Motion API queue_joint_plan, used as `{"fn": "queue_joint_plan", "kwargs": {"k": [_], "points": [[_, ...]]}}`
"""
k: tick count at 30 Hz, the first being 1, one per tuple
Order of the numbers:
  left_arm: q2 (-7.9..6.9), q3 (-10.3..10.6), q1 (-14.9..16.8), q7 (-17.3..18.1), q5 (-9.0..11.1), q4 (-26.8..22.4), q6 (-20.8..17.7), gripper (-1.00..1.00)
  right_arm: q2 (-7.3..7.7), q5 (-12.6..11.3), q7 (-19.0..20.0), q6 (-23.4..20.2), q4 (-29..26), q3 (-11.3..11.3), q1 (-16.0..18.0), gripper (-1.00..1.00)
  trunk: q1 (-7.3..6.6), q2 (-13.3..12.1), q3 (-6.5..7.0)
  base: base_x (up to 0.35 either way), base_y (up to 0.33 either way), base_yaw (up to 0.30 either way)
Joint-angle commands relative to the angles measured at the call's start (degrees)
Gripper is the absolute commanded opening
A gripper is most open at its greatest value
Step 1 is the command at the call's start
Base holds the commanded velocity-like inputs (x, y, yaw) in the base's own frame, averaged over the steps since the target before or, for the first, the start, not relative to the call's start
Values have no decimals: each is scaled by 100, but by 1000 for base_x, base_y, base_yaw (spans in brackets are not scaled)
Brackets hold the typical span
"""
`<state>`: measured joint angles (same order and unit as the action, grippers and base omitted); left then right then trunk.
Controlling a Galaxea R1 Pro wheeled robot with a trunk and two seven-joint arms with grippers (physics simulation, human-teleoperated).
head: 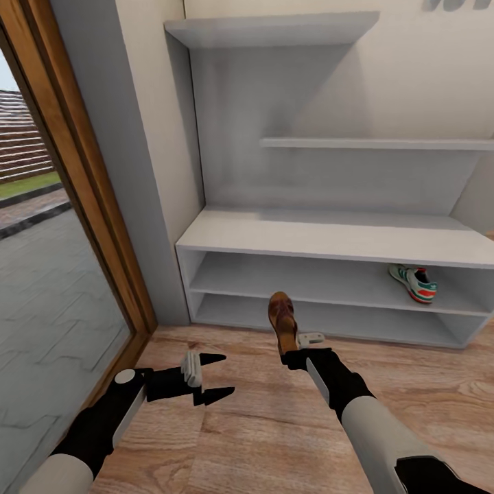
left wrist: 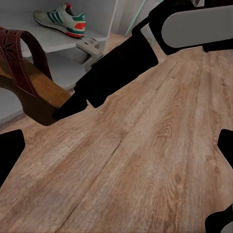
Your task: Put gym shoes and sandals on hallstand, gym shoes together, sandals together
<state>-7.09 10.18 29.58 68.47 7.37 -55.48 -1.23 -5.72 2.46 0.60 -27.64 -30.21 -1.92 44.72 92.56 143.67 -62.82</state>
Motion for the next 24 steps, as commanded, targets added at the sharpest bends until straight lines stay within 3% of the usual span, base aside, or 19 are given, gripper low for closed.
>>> {"fn": "queue_joint_plan", "kwargs": {"k": [1, 8, 15, 24], "points": [[-5, 19, 4, 5, 37, 2, -13, 100, 1, 8, 10, -34, -10, -10, 1, -100, -1, 2, -5, 17, 0, 0], [-3, 19, 4, 9, 37, 2, -17, 100, 1, 10, 10, -36, -22, -12, 1, -100, -1, 2, -5, 32, 2, 0], [9, 31, 4, 29, 37, 2, -18, 100, 1, 9, 10, -33, -8, -8, 1, -100, -1, 2, -5, 251, 101, 0], [324, 36, 4, 26, 32, 7, -18, 100, 1, 9, 10, -34, -17, -5, 1, -100, -1, 2, -5, 245, 36, 0]]}}
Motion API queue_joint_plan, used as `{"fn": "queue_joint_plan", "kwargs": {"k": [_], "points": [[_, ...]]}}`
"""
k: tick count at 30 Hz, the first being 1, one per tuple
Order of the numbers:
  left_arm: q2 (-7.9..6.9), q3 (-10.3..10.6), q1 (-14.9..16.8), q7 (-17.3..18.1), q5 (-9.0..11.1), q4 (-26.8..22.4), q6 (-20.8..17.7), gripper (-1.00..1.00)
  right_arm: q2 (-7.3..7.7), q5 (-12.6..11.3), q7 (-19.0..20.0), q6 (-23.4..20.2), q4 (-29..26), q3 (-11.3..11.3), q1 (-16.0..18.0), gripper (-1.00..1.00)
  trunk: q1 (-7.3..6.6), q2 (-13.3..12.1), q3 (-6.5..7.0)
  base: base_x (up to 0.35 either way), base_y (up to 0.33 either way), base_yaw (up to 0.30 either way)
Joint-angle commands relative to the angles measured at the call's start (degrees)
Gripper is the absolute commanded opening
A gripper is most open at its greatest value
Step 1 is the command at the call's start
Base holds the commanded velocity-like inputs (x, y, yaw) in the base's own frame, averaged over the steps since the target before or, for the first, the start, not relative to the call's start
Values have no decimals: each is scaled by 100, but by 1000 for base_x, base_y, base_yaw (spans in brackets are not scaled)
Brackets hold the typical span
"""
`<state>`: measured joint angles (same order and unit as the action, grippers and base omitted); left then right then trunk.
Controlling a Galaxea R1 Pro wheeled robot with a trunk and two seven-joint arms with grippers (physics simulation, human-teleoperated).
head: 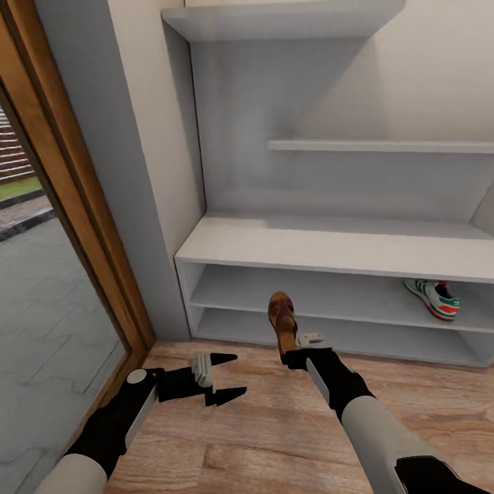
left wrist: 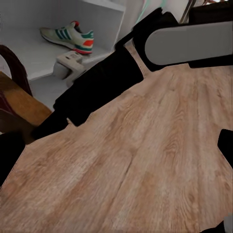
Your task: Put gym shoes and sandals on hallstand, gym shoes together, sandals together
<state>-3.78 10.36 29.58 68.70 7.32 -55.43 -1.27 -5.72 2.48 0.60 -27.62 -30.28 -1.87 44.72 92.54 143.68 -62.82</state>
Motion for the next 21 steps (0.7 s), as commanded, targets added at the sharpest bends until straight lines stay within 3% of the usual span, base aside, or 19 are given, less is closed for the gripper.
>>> {"fn": "queue_joint_plan", "kwargs": {"k": [1, 11, 21], "points": [[9, 18, 4, 3, 35, 0, -14, 100, 1, 7, 10, -35, -11, -9, 1, -100, 1, 2, -5, 258, -28, 0], [35, 18, 4, 3, 31, 3, -14, 100, 1, 14, 7, -3, -30, -6, 1, -100, 1, 2, -5, 298, -65, 0], [35, 18, 4, 3, 30, 5, -14, 100, 1, 16, 6, 2, -31, -6, 1, -100, 1, 2, -5, 50, -6, 0]]}}
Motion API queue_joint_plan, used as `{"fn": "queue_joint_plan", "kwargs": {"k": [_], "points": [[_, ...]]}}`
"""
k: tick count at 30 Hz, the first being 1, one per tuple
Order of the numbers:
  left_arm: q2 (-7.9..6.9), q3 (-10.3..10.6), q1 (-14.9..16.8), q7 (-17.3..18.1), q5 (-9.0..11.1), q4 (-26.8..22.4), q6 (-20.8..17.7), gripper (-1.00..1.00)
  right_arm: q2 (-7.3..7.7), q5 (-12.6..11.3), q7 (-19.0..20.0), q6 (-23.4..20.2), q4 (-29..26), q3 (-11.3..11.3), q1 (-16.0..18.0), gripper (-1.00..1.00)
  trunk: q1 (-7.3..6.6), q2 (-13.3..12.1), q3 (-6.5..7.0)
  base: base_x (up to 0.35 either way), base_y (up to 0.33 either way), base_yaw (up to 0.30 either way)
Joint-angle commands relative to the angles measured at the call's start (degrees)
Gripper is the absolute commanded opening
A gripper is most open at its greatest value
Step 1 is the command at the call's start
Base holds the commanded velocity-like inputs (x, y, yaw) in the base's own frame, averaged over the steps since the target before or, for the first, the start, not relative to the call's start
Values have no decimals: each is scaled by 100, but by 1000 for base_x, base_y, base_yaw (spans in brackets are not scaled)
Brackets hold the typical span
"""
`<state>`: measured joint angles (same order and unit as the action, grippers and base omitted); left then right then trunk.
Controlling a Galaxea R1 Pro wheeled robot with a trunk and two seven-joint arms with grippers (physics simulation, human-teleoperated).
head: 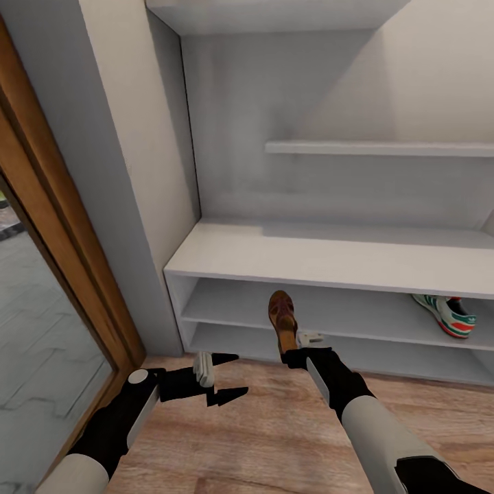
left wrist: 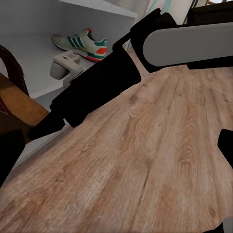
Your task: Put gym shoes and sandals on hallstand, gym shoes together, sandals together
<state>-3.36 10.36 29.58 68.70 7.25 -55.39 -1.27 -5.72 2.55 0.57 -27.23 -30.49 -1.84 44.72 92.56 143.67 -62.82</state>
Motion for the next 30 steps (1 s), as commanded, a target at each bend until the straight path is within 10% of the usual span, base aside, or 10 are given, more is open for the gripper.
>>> {"fn": "queue_joint_plan", "kwargs": {"k": [1, 30], "points": [[-7, 18, 4, 3, 37, 1, -14, 100, 1, 9, 10, -36, -10, -10, 1, -100, -1, 2, -5, 23, 0, 0], [-7, 18, 4, 3, 35, -5, -14, 100, 1, 0, 10, -36, -10, -10, 1, -100, -1, 2, -5, 156, 0, 0]]}}
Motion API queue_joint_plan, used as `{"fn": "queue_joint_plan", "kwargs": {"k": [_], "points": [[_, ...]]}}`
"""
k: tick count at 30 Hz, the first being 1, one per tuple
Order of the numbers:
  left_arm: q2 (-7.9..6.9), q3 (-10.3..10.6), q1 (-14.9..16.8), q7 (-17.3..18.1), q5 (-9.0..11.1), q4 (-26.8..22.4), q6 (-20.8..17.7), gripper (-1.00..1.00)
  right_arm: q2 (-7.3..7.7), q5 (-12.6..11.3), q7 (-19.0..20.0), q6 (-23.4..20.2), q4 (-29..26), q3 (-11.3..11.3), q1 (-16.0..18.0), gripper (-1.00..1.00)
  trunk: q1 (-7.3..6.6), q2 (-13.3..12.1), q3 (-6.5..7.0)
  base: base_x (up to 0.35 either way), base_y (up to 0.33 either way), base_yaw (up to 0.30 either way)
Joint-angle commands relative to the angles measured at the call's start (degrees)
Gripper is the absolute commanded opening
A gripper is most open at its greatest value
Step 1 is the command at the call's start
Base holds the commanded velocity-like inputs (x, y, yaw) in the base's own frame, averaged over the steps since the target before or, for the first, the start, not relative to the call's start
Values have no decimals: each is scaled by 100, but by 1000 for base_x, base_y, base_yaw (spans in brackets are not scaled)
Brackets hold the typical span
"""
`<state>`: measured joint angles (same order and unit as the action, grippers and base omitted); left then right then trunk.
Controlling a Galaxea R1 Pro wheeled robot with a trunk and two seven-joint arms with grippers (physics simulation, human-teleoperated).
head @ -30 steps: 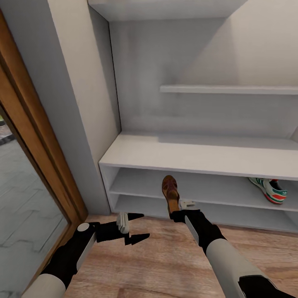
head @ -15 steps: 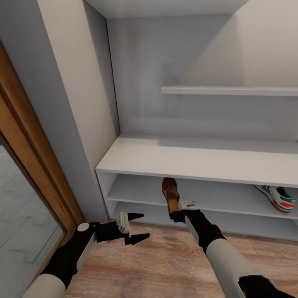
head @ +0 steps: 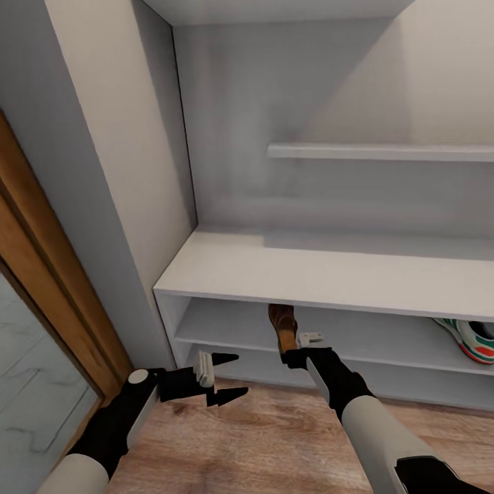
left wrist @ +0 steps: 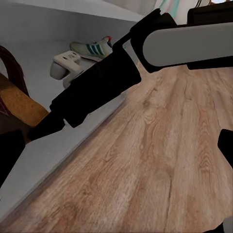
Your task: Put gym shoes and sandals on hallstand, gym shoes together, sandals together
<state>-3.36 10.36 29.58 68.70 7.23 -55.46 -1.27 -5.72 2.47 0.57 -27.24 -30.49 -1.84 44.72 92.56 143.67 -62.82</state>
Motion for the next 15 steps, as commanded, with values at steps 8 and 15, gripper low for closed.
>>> {"fn": "queue_joint_plan", "kwargs": {"k": [8, 15], "points": [[337, 329, 4, 3, 49, 10, -14, 100, 1, 8, 11, -36, -10, -10, 1, -100, -1, 2, -5, 4, 0, 0], [722, 426, 4, 3, 58, 41, -14, 100, 1, 8, 11, -36, -9, -10, 1, -100, -1, 2, -5, 92, -9, 0]]}}
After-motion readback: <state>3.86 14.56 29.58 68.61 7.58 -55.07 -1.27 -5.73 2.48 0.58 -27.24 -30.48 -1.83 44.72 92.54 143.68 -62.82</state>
